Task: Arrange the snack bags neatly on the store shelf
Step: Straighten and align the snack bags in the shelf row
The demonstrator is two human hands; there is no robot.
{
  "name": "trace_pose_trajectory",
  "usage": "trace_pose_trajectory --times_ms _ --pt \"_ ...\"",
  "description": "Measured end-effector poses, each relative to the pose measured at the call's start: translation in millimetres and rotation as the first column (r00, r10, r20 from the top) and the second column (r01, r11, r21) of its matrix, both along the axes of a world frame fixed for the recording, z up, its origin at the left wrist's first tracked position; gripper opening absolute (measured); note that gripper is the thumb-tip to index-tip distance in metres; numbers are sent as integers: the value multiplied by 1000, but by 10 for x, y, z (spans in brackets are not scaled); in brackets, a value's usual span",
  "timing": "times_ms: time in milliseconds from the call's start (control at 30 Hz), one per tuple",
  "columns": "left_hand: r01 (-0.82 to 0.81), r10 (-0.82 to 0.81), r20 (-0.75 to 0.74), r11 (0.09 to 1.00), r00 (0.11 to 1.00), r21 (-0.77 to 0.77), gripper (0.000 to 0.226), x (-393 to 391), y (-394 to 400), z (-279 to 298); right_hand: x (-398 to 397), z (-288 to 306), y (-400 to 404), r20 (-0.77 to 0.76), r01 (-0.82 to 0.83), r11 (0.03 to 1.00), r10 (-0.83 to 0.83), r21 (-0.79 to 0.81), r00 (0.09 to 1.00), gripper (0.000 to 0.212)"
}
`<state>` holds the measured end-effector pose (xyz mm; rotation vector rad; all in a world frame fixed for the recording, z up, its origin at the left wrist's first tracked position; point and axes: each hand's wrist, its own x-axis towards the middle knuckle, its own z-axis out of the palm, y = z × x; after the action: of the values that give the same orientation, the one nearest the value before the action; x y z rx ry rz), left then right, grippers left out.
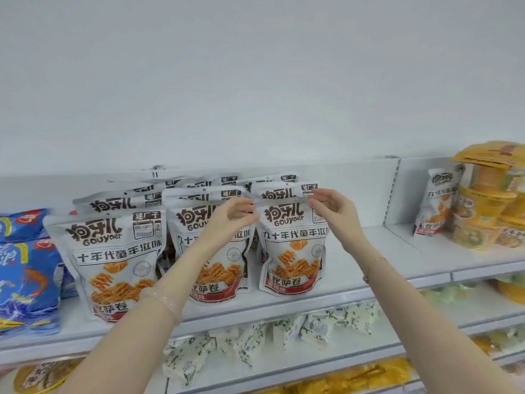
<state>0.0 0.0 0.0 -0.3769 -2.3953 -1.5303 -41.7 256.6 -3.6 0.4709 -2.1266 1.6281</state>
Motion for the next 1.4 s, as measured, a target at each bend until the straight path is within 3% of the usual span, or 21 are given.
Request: trace_pose_trajectory --times_ms 167,267,400,467,600,833,967,1100,1267,1400 --pt "-91 90 5 995 996 41 39 -136 309 -211 -339 -146 475 -72 64 992 -72 -110 995 32" --pt "-223 235 141 970 962 -97 36 -192 394 -532 -612 -354 679 -28 92 988 -96 -124 995 42" --pt "-257 394 322 883 861 -393 74 -334 470 -1007 -963 -580 743 206 -103 994 110 -44 972 28" --pt "-260 433 389 868 813 -423 91 -401 565 -1168 -1096 -682 728 268 -229 973 220 4 938 18" --pt "-280 393 412 909 822 -309 97 -454 677 -1306 -1173 -772 602 294 -265 964 251 10 922 25" --pt "-304 325 349 946 879 -114 92 -370 726 -1323 -1014 -554 508 320 -246 961 275 -129 906 37" --pt "-258 250 306 966 919 -13 35 -240 853 -1237 -1033 -200 638 296 -180 928 281 -327 913 29" --pt "-274 254 120 940 960 201 13 -124 1050 -987 -1022 135 752 282 -171 911 288 -375 915 29" --pt "-251 260 -65 960 963 121 32 -42 1189 -813 -927 180 712 298 -89 915 219 -394 929 31" --pt "-287 296 -51 949 954 130 33 6 1133 -894 -862 144 696 293 -41 937 151 -348 944 36"
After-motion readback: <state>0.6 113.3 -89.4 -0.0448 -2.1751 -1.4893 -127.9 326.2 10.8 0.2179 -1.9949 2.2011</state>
